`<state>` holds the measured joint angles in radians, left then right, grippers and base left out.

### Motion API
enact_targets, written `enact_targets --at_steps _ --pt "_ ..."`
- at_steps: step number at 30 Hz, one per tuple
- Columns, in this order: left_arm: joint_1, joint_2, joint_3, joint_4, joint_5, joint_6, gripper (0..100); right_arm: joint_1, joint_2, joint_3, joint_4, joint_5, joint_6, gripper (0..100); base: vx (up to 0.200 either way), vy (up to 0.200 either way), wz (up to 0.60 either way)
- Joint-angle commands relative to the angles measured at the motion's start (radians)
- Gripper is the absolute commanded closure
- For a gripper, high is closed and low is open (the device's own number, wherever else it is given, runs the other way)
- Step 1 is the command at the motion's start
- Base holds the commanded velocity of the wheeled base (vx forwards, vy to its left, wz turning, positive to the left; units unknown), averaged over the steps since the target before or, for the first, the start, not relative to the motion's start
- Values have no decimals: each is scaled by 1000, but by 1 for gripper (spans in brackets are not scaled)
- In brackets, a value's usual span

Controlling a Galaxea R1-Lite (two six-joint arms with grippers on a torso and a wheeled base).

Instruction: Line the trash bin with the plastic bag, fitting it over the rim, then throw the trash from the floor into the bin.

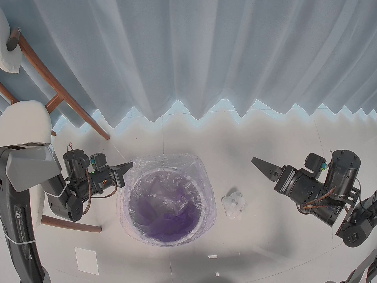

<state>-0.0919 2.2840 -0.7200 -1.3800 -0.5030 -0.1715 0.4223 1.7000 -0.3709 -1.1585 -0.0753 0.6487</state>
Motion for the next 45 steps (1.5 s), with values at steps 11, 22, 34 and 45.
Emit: enact_targets --at_steps 11,22,34,45 --pt "8 166 -36 -88 24 -98 100 0 4 13 0 0 0 0 0 0 0" --pt "26 207 -82 -123 49 -201 100 0 13 32 -1 0 2 0 0 0 0" --pt "50 235 -79 -123 57 -324 100 1 41 26 -3 0 2 0 0 0 0" --pt "38 230 -81 -125 103 -318 100 1 41 32 -3 0 0 0 0 0 0"
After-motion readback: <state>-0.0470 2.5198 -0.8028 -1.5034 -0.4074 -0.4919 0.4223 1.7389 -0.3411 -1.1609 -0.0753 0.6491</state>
